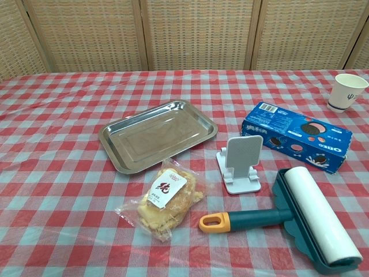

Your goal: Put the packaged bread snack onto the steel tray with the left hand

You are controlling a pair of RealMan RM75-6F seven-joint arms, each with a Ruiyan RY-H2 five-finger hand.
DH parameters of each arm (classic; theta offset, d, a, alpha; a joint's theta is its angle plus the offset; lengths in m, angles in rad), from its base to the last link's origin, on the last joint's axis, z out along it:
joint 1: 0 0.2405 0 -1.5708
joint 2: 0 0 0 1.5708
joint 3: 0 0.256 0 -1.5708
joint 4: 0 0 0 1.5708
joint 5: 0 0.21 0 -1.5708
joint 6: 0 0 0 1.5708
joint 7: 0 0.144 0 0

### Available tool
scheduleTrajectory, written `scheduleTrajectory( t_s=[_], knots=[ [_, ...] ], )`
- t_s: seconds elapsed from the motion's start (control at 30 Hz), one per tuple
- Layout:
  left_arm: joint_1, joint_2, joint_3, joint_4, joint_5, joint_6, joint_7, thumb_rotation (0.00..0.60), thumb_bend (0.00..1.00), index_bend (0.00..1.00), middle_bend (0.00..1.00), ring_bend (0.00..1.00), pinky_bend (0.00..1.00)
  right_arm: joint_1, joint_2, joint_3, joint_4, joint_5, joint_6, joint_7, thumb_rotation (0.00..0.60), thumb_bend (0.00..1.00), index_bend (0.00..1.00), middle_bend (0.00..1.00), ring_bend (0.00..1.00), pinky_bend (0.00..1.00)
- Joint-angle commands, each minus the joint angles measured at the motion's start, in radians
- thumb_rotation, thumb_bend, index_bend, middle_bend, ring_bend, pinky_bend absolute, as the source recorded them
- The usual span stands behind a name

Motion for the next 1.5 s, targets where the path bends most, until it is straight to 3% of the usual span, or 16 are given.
scheduleTrajectory(
  t_s=[0.03, 1.03, 1.23, 1.5],
  knots=[
    [0.0, 0.0, 0.0, 0.002, 0.004, 0.004, 0.001, 0.6, 0.06, 0.0, 0.0, 0.0, 0.0, 0.0, 0.001, -0.001, -0.001, -0.001, -0.001, -0.001, 0.6, 0.08, 0.05, 0.0, 0.0, 0.0],
    [-0.01, 0.016, 0.015, -0.016, 0.033, -0.012, 0.003, 0.6, 0.06, 0.0, 0.0, 0.0, 0.0, -0.004, 0.008, -0.002, -0.011, 0.004, -0.002, -0.002, 0.6, 0.08, 0.05, 0.0, 0.0, 0.0],
    [-0.059, 0.05, 0.029, -0.078, 0.089, -0.077, -0.008, 0.6, 0.06, 0.0, 0.0, 0.0, 0.0, -0.004, 0.007, 0.002, -0.011, 0.015, -0.006, -0.001, 0.6, 0.08, 0.05, 0.0, 0.0, 0.0],
    [-0.164, 0.058, 0.04, -0.194, 0.116, -0.247, 0.047, 0.6, 0.06, 0.0, 0.0, 0.0, 0.0, -0.004, 0.005, 0.005, -0.012, 0.024, -0.01, -0.001, 0.6, 0.08, 0.05, 0.0, 0.0, 0.0]
  ],
)
